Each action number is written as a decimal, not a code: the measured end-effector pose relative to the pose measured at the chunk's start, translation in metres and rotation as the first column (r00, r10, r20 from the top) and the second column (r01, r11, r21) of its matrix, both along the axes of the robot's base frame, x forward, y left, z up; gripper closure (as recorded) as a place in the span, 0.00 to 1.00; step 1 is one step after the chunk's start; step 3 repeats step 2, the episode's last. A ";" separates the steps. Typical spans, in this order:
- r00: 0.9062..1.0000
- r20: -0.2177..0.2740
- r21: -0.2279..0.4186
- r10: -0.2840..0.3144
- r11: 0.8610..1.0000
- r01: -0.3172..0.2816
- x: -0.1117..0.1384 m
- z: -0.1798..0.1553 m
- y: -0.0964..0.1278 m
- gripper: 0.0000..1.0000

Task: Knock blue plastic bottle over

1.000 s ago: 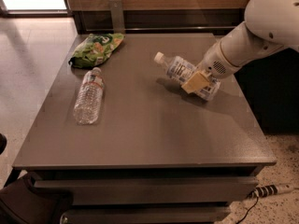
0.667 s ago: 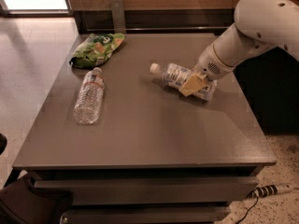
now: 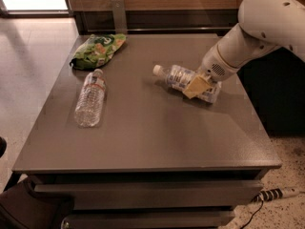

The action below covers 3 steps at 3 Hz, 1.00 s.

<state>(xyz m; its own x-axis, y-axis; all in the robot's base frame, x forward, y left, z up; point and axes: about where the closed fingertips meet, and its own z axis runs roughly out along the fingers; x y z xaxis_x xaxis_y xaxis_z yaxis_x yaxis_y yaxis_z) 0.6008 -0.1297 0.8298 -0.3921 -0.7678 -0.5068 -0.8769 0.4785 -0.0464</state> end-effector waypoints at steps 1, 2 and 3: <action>1.000 -0.003 0.000 0.003 1.000 -0.003 0.000 -0.001 0.002 0.30; 1.000 -0.004 0.000 0.006 1.000 -0.006 0.000 -0.002 0.003 0.08; 1.000 -0.004 0.000 0.006 1.000 -0.006 0.000 -0.002 0.003 0.08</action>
Offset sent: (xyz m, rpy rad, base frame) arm -0.0002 0.0011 -0.0008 -0.0001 0.0016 0.0021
